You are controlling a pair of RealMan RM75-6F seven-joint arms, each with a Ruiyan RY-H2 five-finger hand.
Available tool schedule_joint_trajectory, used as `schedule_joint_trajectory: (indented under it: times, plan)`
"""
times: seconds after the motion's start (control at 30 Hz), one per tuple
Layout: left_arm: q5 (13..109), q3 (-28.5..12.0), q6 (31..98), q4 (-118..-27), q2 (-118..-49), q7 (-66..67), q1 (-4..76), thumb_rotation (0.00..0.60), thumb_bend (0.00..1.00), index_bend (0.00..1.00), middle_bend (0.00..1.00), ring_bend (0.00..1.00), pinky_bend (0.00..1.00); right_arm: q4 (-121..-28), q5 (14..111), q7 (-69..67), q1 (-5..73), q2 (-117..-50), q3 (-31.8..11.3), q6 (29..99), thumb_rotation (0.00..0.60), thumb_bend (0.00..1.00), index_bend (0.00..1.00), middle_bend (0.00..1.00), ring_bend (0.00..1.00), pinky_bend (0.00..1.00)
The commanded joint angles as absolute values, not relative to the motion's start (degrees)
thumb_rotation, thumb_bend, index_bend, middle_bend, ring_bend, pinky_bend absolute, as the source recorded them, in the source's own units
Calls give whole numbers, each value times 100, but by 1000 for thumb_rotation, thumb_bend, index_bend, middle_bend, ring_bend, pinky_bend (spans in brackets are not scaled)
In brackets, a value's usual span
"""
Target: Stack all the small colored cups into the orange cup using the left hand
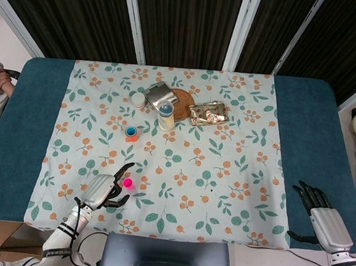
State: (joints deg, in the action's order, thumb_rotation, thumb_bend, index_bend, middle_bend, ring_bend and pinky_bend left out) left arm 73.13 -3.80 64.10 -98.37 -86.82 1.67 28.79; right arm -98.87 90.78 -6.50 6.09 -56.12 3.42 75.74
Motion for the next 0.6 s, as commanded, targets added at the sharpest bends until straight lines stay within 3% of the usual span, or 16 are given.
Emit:
schedule_joint_trajectory:
  times: [0.03, 0.23, 0.6]
  plan:
    - [7204, -264, 6387, -9466, -8985, 322, 2780, 600, 376, 88, 1000, 1000, 1000, -9875, 9119, -676, 610, -5601, 367, 7569, 600, 189, 0, 0, 0, 0]
    - [6901, -489, 6270, -8951, -9440, 324, 2832, 600, 378, 143, 1000, 1000, 1000, -9859, 9121, -712, 621, -5591, 372, 7563, 600, 189, 0, 0, 0, 0]
    - [6698, -702, 6100, -8482, -9770, 337, 2919, 600, 378, 329, 1000, 1000, 1000, -9850, 9051, -714, 632, -5586, 348, 7553, 600, 189, 0, 0, 0, 0]
